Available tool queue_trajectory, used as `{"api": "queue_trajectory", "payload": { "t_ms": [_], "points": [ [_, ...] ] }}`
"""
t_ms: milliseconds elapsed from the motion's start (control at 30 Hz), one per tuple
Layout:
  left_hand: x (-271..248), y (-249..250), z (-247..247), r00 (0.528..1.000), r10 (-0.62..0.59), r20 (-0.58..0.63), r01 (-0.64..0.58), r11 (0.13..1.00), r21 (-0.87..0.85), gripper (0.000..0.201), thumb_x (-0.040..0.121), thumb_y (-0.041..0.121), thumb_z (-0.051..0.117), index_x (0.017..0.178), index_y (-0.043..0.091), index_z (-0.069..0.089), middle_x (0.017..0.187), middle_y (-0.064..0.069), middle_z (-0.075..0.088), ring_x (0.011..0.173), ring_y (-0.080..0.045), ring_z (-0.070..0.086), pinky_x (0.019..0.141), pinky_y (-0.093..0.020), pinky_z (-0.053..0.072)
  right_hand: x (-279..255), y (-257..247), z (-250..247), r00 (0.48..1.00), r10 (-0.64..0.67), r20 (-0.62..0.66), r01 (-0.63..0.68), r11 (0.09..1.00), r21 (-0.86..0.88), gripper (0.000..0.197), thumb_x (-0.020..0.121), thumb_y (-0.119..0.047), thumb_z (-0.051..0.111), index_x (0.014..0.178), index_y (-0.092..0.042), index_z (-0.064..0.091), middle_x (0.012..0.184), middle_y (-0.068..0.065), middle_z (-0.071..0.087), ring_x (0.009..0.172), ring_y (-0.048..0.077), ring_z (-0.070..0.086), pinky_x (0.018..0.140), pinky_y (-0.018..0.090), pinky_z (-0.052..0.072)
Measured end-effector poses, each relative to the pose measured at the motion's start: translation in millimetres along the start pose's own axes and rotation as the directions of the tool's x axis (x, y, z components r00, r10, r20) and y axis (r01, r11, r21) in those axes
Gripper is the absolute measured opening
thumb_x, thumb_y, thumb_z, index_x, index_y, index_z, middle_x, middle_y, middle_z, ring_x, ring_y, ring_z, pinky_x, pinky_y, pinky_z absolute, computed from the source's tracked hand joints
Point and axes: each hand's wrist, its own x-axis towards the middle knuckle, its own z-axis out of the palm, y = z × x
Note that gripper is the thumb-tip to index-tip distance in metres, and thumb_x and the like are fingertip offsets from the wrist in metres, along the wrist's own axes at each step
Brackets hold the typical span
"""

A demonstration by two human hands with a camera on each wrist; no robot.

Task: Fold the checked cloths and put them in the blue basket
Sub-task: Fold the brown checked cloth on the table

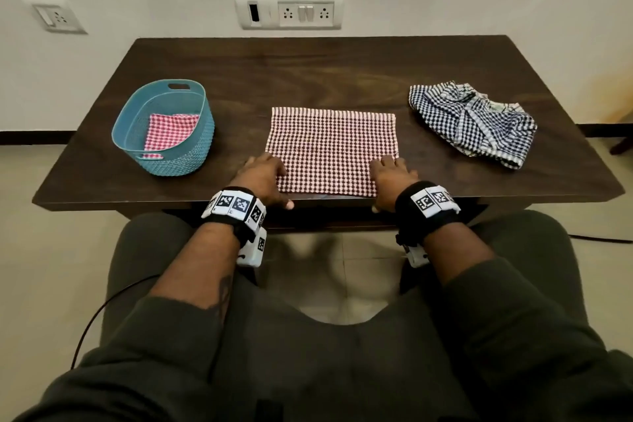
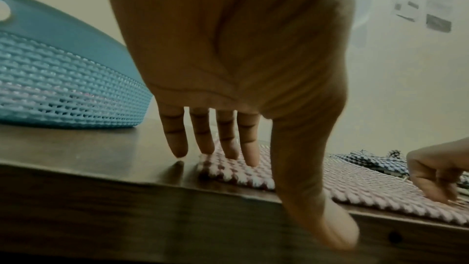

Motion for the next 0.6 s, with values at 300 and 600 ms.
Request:
{"api": "queue_trajectory", "payload": {
  "t_ms": [300,600],
  "points": [
    [-20,1,-24,0.999,0.05,0.016,-0.049,0.998,-0.04,0.009,0.076,0.023,0.067,0.081,0.03,0.069,0.093,0.0,0.07,0.084,-0.019,0.063,0.079,-0.026,0.05,-26,17,-40,0.994,-0.109,-0.027,0.112,0.954,0.277,0.011,0.083,-0.013,0.061,0.086,-0.014,0.072,0.089,0.006,0.07,0.086,0.022,0.065,0.074,0.027,0.048],
    [-4,-21,-59,0.969,0.01,-0.249,-0.096,0.937,-0.337,0.01,0.089,0.027,0.068,0.096,0.021,0.071,0.094,0.0,0.072,0.088,-0.017,0.066,0.084,-0.031,0.051,-7,39,-66,0.964,0.03,-0.262,0.145,0.771,0.62,0.011,0.089,-0.014,0.069,0.099,-0.017,0.072,0.092,0.002,0.071,0.085,0.019,0.066,0.082,0.031,0.053]
  ]
}}
